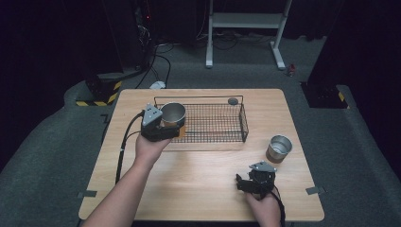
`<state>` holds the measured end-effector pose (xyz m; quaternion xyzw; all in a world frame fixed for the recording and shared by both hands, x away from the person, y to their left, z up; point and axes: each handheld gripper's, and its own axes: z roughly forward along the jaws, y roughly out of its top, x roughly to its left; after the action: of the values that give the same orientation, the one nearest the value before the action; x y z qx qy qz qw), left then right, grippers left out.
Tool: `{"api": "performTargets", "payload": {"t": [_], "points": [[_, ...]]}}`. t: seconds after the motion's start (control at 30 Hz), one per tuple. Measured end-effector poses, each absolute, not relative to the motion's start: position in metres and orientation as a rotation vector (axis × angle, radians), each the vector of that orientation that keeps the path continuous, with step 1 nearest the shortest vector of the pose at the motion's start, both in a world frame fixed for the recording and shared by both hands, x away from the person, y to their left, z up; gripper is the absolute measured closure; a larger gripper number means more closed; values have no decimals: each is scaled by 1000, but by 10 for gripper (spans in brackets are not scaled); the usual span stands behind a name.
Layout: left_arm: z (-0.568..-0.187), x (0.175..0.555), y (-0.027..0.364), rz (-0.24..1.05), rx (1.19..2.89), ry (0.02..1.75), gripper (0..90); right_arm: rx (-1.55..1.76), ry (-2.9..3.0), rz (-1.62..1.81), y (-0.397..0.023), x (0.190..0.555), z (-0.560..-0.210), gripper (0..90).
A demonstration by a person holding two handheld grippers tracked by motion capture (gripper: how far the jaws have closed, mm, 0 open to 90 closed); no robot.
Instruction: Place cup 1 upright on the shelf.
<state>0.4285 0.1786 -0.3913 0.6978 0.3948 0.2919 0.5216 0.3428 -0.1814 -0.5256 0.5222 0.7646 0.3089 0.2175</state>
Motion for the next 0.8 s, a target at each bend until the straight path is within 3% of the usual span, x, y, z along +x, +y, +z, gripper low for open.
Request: {"api": "performTargets", "payload": {"t": [0.8], "points": [[-403,483,175,680,1640,1040,133,1446,2118,855,-181,343,-526,92]]}}
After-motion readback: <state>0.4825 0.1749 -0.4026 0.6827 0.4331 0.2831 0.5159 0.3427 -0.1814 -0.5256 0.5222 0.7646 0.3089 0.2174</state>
